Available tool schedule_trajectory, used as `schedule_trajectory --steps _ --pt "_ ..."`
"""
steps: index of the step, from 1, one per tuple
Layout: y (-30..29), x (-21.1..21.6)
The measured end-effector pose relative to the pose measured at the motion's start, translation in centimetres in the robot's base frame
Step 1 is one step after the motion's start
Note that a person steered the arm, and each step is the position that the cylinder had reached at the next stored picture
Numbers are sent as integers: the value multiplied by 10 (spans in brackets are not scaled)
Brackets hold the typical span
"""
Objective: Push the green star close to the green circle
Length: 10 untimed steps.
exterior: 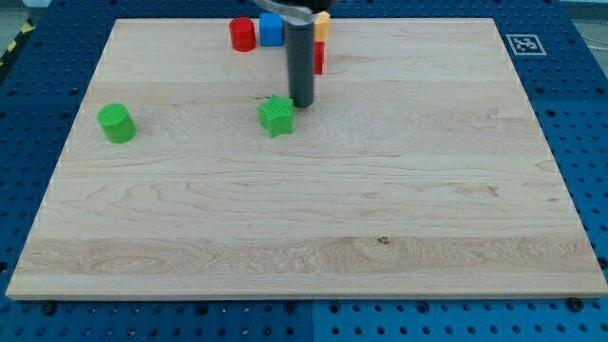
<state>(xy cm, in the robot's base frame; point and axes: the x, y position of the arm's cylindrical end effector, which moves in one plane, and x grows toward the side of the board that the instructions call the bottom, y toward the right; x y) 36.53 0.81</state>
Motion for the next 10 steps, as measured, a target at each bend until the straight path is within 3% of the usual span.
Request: schedule_trajectory --steps 1,2,6,10 --pt "36 18" --pt "23 44" --pt "-92 45" --pt "-139 24"
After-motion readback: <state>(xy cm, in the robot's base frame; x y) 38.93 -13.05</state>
